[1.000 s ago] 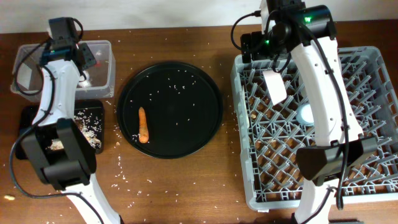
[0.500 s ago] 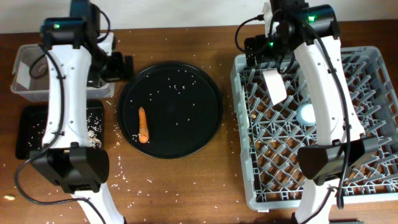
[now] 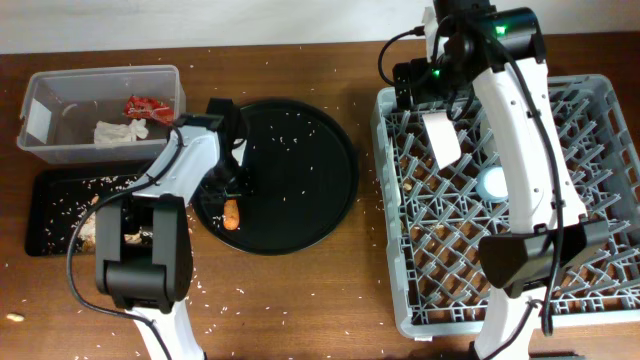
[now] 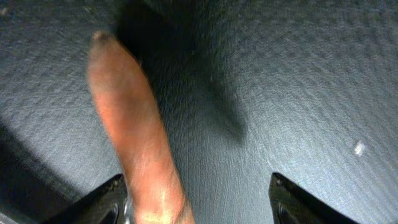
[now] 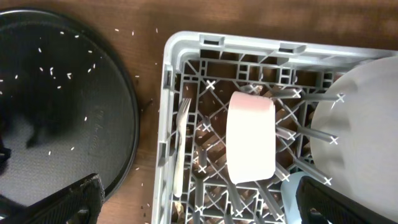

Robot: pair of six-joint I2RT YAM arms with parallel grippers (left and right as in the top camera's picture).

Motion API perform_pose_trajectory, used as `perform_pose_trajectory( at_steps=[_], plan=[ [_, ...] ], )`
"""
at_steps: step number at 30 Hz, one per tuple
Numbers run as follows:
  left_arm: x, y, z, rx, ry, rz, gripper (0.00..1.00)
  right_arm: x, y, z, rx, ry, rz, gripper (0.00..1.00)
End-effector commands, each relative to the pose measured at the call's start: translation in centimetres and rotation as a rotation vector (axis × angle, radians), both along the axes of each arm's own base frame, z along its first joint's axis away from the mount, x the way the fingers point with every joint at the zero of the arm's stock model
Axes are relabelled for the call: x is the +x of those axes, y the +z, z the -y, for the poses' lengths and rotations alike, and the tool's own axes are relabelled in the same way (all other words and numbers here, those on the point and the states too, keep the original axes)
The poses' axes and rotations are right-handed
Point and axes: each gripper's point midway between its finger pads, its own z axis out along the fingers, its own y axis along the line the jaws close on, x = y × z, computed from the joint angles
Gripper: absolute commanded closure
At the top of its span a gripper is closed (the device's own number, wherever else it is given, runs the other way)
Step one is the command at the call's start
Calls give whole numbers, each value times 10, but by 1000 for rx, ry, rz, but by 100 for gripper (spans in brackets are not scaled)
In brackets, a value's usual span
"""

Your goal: Sort waste into correct bins and load items into the dishwasher rack

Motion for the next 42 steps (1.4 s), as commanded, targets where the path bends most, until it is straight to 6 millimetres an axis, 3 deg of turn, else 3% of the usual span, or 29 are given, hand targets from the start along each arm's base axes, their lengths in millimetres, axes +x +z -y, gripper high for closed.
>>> perform_pose_trajectory(
  at_steps=[1, 3, 5, 7, 9, 12, 14, 15, 16, 18, 20, 22, 25, 28, 31, 32, 35, 36, 37, 39, 42],
  plan=[
    [-16, -22, -3, 2, 5, -17, 30, -1, 1, 2, -6, -4, 2, 2],
    [-18, -32, -3, 0, 5, -6, 46, -1, 1, 2, -6, -4, 1, 2],
    [-21, -35, -4, 1, 5, -10, 68, -1, 1, 2, -6, -4, 1, 2],
    [-22, -34, -4, 0, 5, -17, 82, -1, 1, 2, -6, -4, 1, 2],
    [-17, -20, -2, -1, 5, -24, 88, -1, 1, 2, -6, -4, 1, 2],
    [9, 28, 1, -7, 4, 31, 92, -1, 1, 2, -6, -4, 1, 2],
    [32, 89, -4, -9, 16, 127, 92, -1, 1, 2, -6, -4, 0, 2],
    [36, 113, -14, 17, 32, 158, 92, -1, 1, 2, -6, -4, 0, 2],
    [35, 146, -41, 86, 91, 188, 92, -1, 1, 2, -6, -4, 0, 2],
    [20, 168, -91, 192, 203, 190, 92, -1, 1, 2, -7, -4, -2, 2],
    [0, 169, -139, 217, 354, 135, 92, -1, 1, 2, -6, -4, 2, 2],
    [-16, 152, -185, 225, 509, 93, 92, -1, 1, 2, -6, -4, 2, 2],
    [-50, 85, -238, 229, 824, 27, 92, 0, 1, 3, -9, -5, 3, 1],
    [-60, 21, -247, 128, 1054, 65, 92, -1, 1, 3, -9, -5, -1, 1],
    [-58, -13, -250, 114, 1111, 148, 85, -5, -1, 3, -12, -5, -16, 1],
    [-54, -14, -249, 101, 1112, 162, 60, -5, -1, 3, -12, -5, -17, 1],
    [-45, -11, -242, 31, 1107, 177, 51, -5, -1, 3, -12, -5, -17, 1],
    [-33, -3, -236, -37, 1077, 201, 47, -5, -1, 3, -12, -5, -15, 0],
    [-19, 16, -229, -112, 1037, 248, 43, -4, 0, 3, -11, -5, -12, 1],
    [-9, 51, -234, -118, 1028, 328, 39, -4, 0, 3, -12, -5, -13, 1],
    [-4, 110, -245, -70, 1018, 490, 29, -4, 0, 3, -11, -5, -13, 1]
  ],
)
